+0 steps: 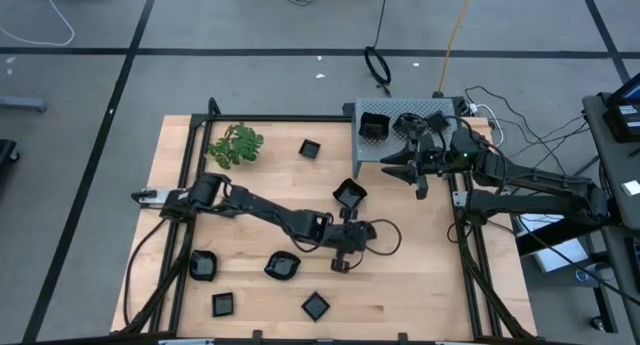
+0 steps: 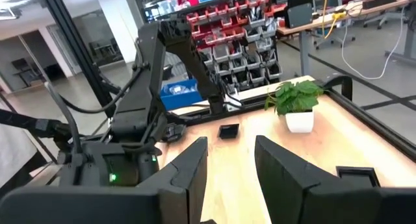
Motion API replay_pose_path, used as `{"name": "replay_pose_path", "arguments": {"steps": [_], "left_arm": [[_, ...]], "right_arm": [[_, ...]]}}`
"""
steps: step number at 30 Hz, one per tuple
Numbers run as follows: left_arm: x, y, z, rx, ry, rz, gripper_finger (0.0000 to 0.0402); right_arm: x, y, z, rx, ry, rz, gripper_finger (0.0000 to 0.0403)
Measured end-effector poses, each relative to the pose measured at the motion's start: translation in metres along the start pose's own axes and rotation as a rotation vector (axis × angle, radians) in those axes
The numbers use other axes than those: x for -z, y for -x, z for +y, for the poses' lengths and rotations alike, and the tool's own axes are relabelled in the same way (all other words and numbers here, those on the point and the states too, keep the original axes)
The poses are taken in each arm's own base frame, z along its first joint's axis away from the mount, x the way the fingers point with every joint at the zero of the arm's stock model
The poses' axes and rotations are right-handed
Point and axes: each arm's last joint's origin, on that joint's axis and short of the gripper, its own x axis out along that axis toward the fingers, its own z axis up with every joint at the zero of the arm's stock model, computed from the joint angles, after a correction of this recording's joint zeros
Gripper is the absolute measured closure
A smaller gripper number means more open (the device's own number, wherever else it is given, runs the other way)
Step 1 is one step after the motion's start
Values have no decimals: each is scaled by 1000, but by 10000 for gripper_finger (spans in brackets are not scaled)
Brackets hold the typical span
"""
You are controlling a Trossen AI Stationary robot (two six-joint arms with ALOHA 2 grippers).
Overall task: Pick & Place Mini shaped plates
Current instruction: Move the leaf shaped plate to the center of the table, then move the leaf shaped plate to center of the table
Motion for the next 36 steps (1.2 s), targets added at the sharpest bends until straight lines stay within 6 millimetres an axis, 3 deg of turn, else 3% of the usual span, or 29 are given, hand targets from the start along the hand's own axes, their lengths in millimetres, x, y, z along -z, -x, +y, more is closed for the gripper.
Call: {"name": "replay_pose_path", "arguments": {"steps": [8, 19, 27, 32, 36], "left_arm": [[-8, 2, 1, -5, 101, -76, 364], [-13, 18, 4, -24, 89, -48, 269], [-33, 76, 17, -32, 192, -54, 255], [-36, 117, 23, -14, 415, 1, 265], [-25, 141, 20, 20, 638, 156, 272]], "right_arm": [[0, 0, 0, 0, 7, -1, 287], [0, 0, 0, 1, 7, -1, 287], [1, 0, 0, 4, 4, 8, 287], [2, 0, -1, 7, -6, 17, 287], [3, 0, -1, 9, -11, 27, 287]]}}
